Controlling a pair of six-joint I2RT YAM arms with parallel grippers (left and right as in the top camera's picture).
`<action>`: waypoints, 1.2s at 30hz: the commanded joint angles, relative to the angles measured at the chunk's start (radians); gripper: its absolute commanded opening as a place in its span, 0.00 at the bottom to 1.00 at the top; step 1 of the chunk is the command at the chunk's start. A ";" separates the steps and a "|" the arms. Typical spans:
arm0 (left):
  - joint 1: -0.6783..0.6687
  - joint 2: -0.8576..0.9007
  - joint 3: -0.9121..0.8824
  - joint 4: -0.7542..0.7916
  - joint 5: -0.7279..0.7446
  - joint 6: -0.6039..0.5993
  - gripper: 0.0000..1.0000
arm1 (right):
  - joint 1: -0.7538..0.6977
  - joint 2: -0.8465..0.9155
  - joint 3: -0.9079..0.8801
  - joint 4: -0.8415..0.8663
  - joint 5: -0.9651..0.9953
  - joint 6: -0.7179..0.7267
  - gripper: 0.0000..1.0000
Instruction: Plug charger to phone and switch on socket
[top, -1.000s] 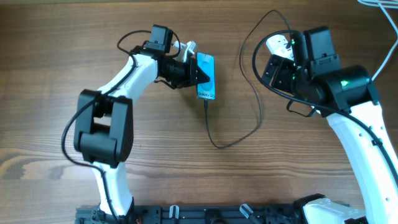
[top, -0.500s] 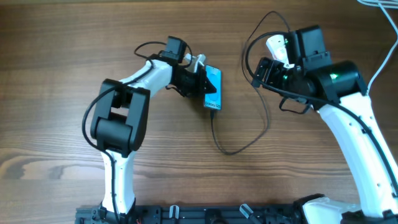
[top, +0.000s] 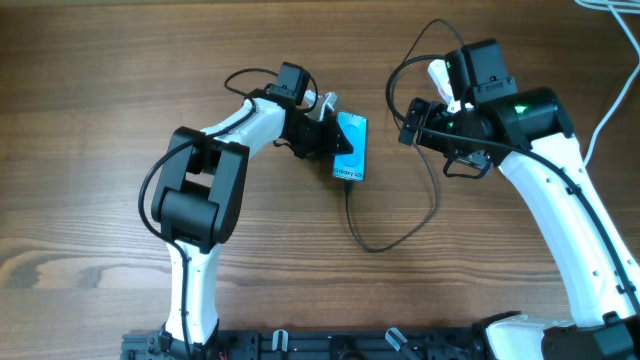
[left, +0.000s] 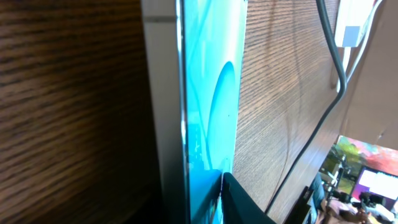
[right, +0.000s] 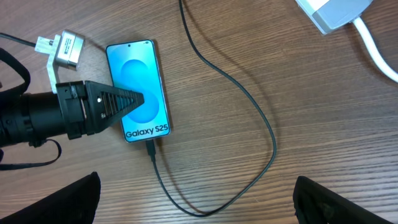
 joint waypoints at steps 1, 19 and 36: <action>0.005 0.012 -0.003 -0.029 -0.167 0.006 0.25 | -0.001 0.007 -0.010 0.000 -0.011 -0.013 1.00; 0.159 -0.147 -0.001 -0.153 -0.151 0.006 1.00 | -0.019 0.008 -0.010 0.012 0.114 -0.009 1.00; 0.251 -0.447 -0.001 -0.198 -0.183 0.036 1.00 | -0.460 0.420 0.390 -0.024 0.047 -0.056 0.99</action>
